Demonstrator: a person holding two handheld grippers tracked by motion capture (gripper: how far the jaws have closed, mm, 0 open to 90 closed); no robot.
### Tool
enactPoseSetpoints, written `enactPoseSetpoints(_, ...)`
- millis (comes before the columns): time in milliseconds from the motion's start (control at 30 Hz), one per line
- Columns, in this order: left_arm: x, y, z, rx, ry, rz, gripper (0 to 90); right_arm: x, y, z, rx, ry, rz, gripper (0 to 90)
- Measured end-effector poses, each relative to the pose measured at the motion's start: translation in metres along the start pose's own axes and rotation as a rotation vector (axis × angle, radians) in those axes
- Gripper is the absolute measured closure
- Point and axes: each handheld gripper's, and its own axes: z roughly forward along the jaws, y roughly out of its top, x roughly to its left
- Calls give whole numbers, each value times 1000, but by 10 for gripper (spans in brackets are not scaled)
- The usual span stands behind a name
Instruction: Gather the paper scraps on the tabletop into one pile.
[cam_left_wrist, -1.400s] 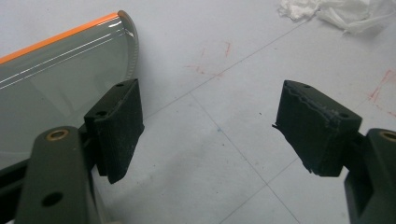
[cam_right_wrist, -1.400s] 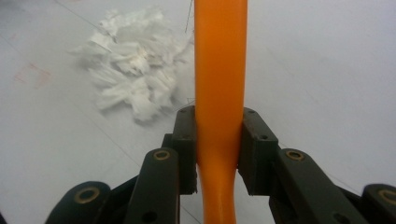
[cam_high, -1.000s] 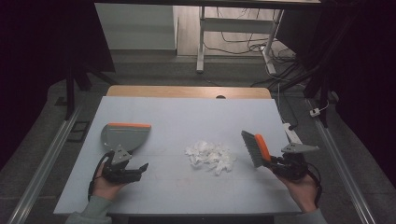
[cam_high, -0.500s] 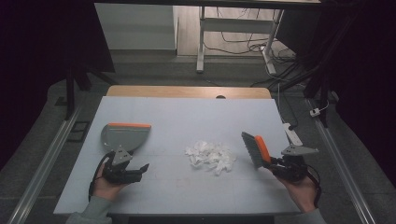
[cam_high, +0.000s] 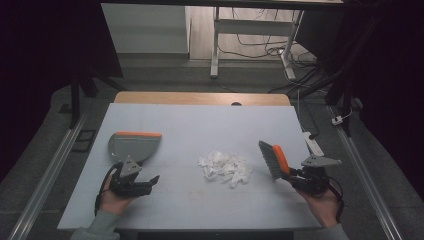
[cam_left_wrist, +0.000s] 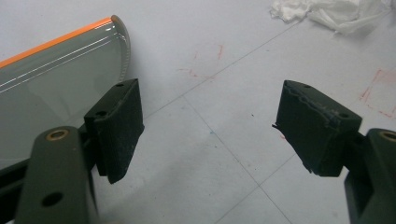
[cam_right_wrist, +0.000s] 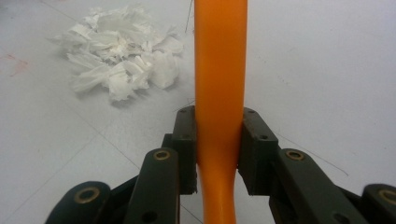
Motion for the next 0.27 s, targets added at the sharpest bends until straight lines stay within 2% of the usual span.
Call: enactPoseSetpoints(267, 0, 0, 0, -1, 0, 0, 240, 2, 1, 0, -5, 7, -5, 708)
